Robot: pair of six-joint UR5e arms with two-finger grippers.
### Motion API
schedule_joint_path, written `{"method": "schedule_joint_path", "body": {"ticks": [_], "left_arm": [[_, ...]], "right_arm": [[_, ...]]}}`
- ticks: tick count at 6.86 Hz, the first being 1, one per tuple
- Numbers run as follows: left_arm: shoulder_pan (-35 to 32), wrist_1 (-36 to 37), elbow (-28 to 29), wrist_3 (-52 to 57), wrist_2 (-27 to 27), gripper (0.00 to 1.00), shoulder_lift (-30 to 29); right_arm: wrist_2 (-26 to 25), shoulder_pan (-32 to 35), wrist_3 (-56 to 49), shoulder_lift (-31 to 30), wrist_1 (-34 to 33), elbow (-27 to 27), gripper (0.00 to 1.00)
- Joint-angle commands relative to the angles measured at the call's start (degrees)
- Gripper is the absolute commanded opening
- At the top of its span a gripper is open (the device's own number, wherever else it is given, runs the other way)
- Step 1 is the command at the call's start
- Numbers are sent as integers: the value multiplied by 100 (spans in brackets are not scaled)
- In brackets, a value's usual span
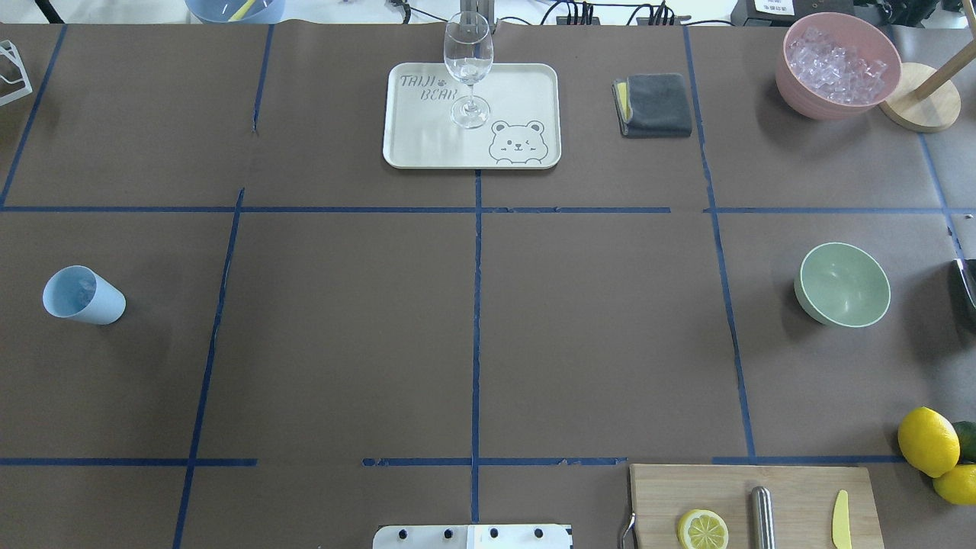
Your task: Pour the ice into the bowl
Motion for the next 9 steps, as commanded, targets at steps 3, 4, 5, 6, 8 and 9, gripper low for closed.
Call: {"method": "schedule_joint_path", "body": {"ticks": [3,4,5,6,8,9], "left_arm": [[724,-2334,-903,-1787,705,100,1111],[1171,-3056,-1060,-2534,1205,100,1490],[1558,-3341,-1253,-3228,1462,100,1650],[2084,-3771,-1351,-3723,2178,100,1922],[2432,-3968,-1352,-4123,2449,100,2021],[2528,-4238,-1352,-4123,2754,100,2230]], "right_arm": [[-785,-1599,2822,-261,2190,15,100],[-840,-1838,3107,-348,2421,15,100],[-1006,-2050,3118,-410,2450,24,100],[-1104,-2260,3110,-532,2450,16,100],[-1305,-2577,3118,-682,2450,7,100],[-1298,-2614,3118,-683,2450,7,99]]}}
